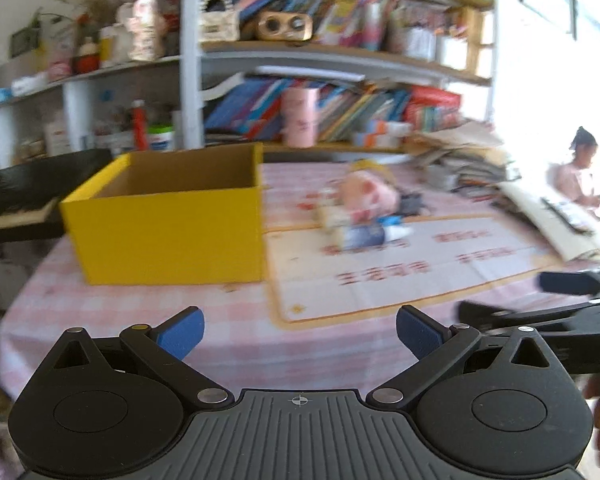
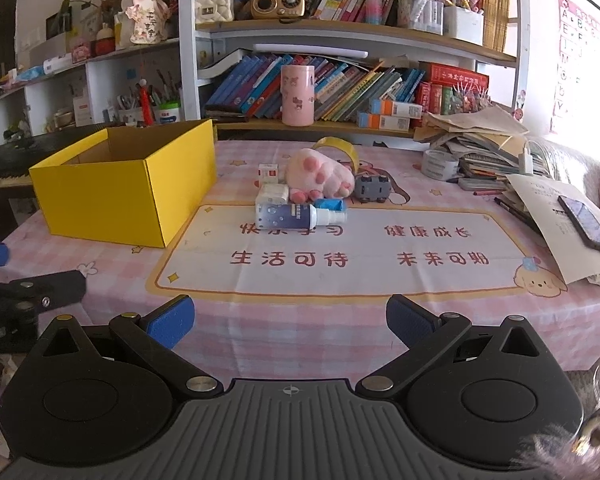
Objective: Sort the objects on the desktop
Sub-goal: 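Reach toward the objects and grasp the white spray bottle with the left tool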
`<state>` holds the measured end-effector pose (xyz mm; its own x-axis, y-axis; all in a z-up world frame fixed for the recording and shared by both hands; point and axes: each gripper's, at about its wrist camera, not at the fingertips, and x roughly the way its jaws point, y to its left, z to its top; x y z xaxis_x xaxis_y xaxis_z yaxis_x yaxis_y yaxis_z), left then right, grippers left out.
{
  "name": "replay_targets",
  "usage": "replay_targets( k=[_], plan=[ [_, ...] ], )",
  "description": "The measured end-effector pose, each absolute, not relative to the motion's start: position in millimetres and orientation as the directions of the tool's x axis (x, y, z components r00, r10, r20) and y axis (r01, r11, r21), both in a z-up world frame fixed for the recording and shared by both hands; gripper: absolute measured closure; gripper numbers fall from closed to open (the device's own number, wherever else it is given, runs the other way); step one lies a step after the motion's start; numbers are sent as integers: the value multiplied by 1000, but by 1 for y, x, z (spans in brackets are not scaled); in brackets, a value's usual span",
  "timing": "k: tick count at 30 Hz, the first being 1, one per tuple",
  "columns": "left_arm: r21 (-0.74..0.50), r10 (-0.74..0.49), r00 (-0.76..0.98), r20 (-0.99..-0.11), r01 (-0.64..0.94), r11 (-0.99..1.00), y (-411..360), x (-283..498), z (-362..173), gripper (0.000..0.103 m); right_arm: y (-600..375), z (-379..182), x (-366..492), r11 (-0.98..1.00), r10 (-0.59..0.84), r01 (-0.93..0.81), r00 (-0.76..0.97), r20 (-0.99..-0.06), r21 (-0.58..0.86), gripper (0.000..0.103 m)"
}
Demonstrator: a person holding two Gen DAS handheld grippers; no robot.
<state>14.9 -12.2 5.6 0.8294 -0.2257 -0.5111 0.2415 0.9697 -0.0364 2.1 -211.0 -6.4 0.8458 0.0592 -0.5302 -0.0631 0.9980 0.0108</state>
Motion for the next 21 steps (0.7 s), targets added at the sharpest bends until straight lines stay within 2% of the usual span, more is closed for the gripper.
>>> replay_targets(
  k=[3, 16, 21],
  plan=[
    [5, -214, 830, -516, 253, 967, -23, 21, 6, 0, -214, -8, 8, 998, 56, -64, 841, -539, 5, 0],
    [-8, -248, 793, -557, 294, 956, -63, 61, 1, 0, -263, -7, 55, 999, -18, 38, 830, -557, 25, 0],
    [17, -221, 783, -581, 284, 959, -82, 78, -3, 0, -280, -8, 79, 999, -16, 37, 825, -566, 25, 0]
  ],
)
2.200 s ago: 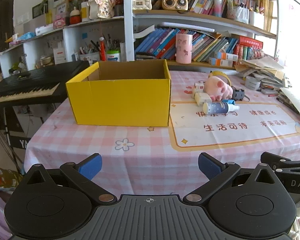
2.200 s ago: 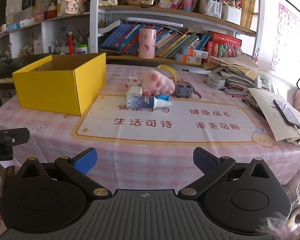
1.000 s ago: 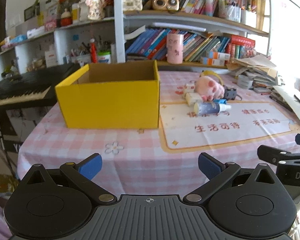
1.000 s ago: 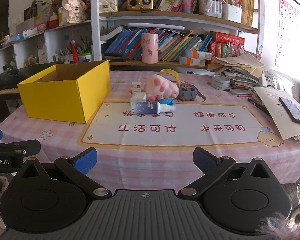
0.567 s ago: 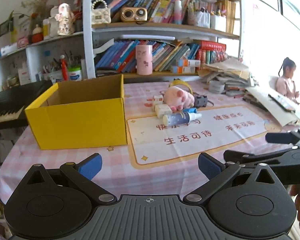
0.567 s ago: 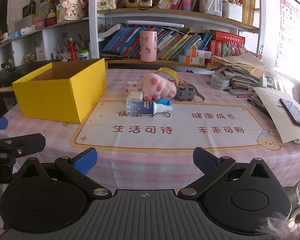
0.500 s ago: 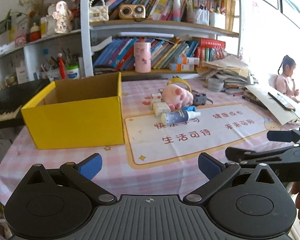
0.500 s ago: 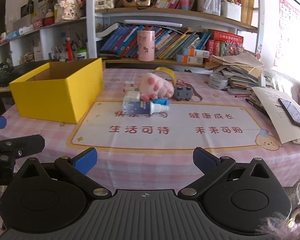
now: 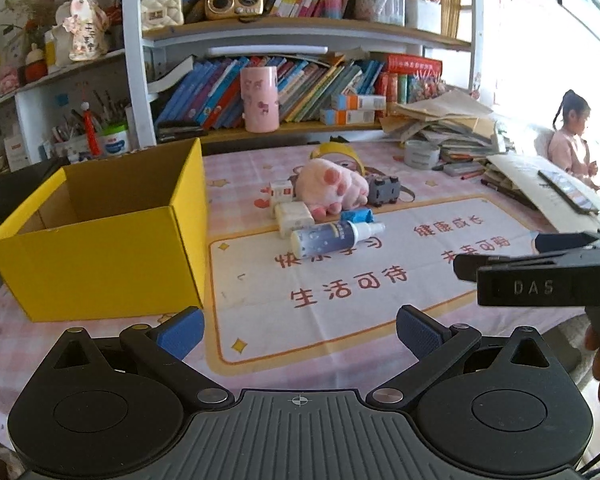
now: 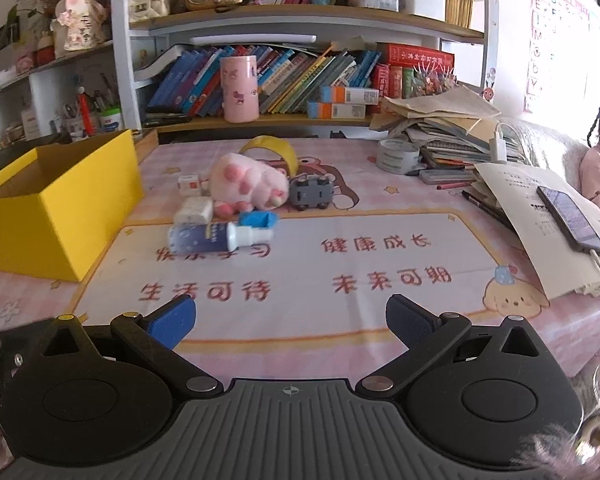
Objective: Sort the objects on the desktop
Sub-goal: 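Reach toward the objects and grasp the white spray bottle with the left tool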
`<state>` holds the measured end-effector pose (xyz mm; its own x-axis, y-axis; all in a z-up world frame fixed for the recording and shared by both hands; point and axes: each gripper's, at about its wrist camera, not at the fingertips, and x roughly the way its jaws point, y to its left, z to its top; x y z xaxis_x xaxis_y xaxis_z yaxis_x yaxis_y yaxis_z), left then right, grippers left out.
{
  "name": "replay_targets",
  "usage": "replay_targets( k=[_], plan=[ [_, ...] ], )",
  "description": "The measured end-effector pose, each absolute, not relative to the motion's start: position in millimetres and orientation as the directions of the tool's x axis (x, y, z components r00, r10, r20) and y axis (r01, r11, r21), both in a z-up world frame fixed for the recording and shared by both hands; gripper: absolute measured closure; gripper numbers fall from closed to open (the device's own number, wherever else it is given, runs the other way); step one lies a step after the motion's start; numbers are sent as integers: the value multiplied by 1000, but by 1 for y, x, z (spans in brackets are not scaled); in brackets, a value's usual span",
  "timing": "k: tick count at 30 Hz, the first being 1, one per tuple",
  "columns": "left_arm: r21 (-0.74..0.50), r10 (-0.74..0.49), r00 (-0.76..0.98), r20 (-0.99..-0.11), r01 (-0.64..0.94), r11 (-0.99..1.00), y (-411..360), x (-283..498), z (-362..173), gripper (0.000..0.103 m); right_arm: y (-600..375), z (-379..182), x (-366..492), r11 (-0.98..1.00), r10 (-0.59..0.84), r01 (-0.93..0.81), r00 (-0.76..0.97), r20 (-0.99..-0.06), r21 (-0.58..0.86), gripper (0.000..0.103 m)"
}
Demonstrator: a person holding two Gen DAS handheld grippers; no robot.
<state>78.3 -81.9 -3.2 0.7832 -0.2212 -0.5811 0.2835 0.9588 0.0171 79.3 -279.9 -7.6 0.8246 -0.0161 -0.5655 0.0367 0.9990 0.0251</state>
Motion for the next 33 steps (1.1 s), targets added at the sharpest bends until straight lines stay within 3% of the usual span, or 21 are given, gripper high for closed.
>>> replay_targets(
  k=[12, 21, 33],
  plan=[
    [-34, -197, 699, -688, 241, 970, -113, 125, -24, 1, -309, -19, 128, 999, 42, -24, 793, -607, 37, 3],
    [12, -162, 710, -685, 233, 972, -145, 162, -25, 8, -342, -23, 161, 998, 50, -13, 783, -619, 64, 3],
    [160, -203, 683, -701, 428, 889, -177, 240, -33, 13, -371, -11, 209, 992, 123, -104, 813, -570, 66, 3]
  ],
)
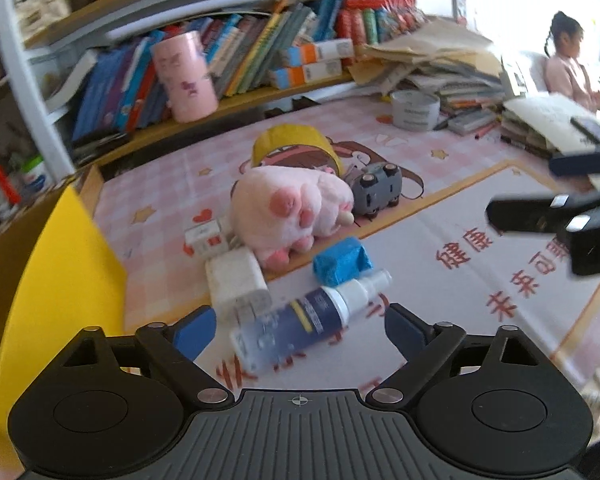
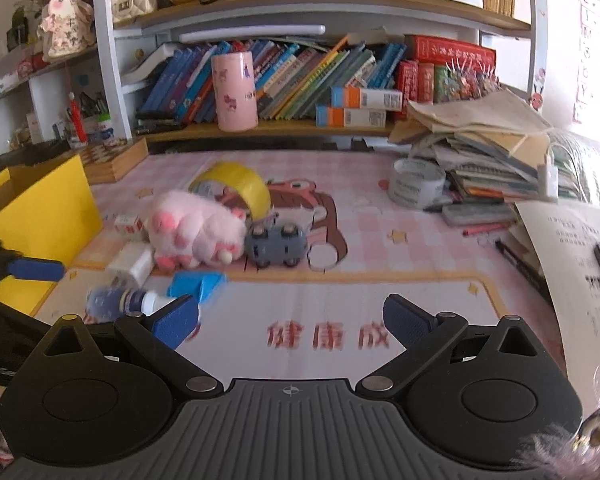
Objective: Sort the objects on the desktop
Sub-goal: 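Reach toward the objects and grasp the white spray bottle with the left tool, then grasp the blue block with the right tool while the left tool holds the spray bottle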
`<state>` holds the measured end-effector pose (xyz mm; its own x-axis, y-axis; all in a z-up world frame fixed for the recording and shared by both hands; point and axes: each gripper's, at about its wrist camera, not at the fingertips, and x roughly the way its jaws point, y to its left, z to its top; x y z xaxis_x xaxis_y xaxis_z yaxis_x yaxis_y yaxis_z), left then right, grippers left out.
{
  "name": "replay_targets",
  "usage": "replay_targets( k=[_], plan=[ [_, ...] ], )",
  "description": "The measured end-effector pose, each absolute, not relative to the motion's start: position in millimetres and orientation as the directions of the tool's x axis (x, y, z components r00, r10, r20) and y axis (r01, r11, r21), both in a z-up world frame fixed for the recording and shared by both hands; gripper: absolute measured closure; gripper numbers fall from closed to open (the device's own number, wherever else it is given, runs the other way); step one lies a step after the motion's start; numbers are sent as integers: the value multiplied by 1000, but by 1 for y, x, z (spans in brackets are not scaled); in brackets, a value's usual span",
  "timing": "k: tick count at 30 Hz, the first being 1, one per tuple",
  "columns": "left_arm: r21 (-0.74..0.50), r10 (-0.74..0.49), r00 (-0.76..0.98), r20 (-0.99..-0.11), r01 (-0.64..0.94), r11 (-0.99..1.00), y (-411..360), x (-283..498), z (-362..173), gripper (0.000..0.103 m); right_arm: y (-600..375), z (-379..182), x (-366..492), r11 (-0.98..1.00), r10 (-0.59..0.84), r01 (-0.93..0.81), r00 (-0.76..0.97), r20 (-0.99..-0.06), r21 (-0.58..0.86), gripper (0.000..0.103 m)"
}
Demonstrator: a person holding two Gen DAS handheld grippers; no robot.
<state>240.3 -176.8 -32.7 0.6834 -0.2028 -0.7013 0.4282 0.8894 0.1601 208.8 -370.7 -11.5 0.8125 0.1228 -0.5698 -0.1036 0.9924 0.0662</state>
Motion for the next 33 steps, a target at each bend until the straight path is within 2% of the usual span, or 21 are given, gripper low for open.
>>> replay_targets(
  k=[4, 7, 9, 12, 13, 17, 21, 29, 33],
  plan=[
    [138, -242, 624, -743, 497, 857, -181, 258, -42, 14, -378, -8, 220, 990, 138, -110, 822, -552, 84, 3],
    [120, -252, 580, -775, 526, 842, -181, 266, -52, 31, -380, -8, 226, 989, 146, -112, 822, -550, 94, 3],
    [98, -259, 554, -791, 532, 841, -179, 267, -53, 48, -381, -7, 229, 988, 151, -113, 825, -545, 104, 3],
    [22, -306, 491, -815, 555, 832, -178, 262, -46, 63, -380, -8, 233, 986, 164, -113, 819, -550, 125, 3],
    [13, -315, 467, -826, 575, 818, -179, 259, -45, 65, -378, -9, 234, 985, 169, -115, 813, -557, 131, 3],
    [18, -292, 395, -871, 619, 785, -185, 243, -55, 66, -371, -16, 239, 978, 201, -132, 786, -585, 159, 3],
    [-20, -307, 427, -851, 557, 830, -178, 241, -57, 66, -360, -21, 243, 971, 236, -161, 759, -607, 176, 3],
    [0, -280, 445, -851, 533, 846, -185, 242, -57, 72, -351, -25, 253, 967, 250, -161, 737, -628, 197, 3],
    [-63, -297, 466, -834, 454, 889, -165, 228, -45, 72, -344, -28, 263, 964, 267, -190, 717, -643, 188, 3]
  ],
)
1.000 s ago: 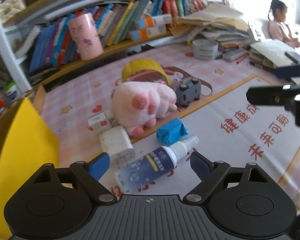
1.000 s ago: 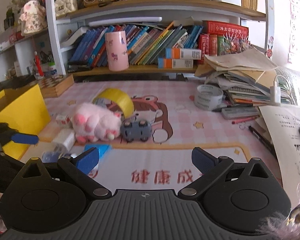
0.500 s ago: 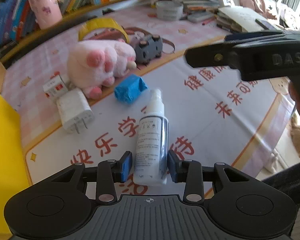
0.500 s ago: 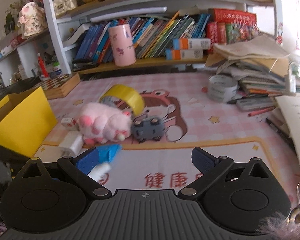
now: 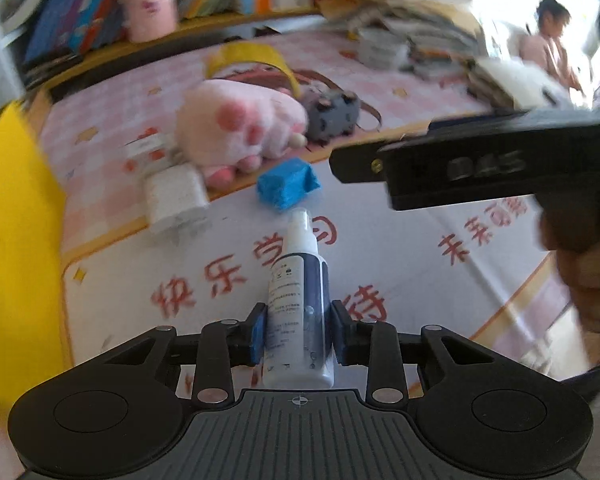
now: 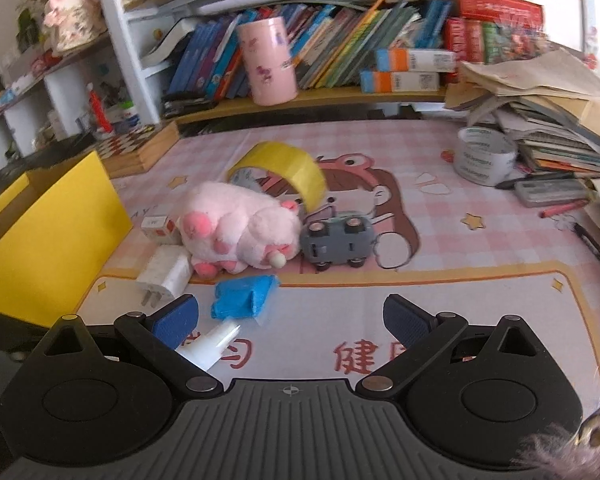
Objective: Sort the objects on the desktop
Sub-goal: 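Grasp the blue block with the right tool while the left tool holds the spray bottle, then carry the spray bottle and blue block with both tools over the yellow box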
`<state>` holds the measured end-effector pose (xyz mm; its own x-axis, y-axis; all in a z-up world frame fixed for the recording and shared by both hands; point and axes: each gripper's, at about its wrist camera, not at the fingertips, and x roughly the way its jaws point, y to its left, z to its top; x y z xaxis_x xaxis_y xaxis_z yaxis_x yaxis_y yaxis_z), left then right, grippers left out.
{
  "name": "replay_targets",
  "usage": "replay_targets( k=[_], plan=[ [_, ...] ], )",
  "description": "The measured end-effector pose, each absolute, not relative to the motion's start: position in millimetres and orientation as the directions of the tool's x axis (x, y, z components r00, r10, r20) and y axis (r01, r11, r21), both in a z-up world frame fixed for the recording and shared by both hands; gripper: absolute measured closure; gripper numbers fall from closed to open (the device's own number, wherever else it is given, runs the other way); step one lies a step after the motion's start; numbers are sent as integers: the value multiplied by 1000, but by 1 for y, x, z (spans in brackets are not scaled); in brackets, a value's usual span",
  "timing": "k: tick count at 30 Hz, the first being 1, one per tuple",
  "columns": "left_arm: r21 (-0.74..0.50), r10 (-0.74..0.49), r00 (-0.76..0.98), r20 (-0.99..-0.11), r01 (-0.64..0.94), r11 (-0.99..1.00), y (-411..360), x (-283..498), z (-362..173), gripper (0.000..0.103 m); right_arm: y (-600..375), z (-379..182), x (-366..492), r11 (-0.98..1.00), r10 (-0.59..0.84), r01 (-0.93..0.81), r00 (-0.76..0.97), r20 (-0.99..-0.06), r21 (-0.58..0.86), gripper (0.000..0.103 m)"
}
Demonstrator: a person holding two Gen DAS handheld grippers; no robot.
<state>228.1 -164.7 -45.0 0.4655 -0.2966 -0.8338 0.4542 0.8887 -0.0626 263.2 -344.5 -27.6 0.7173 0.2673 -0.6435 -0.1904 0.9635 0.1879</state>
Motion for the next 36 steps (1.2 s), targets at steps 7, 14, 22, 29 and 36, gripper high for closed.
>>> replay_targets(
  k=[7, 14, 22, 29, 36],
  plan=[
    [-241, -314, 512, -800, 204, 949, -117, 211, -36, 72, -318, -44, 292, 945, 303, -305, 675, -673, 120, 13],
    [-322, -310, 553, -774, 78, 943, -103, 204, -37, 72, -293, -60, 317, 909, 329, -412, 615, -717, 64, 35],
    [-394, -316, 583, -749, -8, 919, -96, 202, -36, 72, -292, -69, 323, 900, 328, -433, 600, -729, 49, 62],
    [-419, -327, 587, -740, -21, 908, -101, 205, -37, 72, -305, -66, 319, 905, 338, -418, 605, -721, 74, 65],
    [-446, -357, 607, -710, 6, 895, -105, 202, -33, 72, -318, -51, 304, 909, 348, -408, 626, -698, 87, 65]
  ],
)
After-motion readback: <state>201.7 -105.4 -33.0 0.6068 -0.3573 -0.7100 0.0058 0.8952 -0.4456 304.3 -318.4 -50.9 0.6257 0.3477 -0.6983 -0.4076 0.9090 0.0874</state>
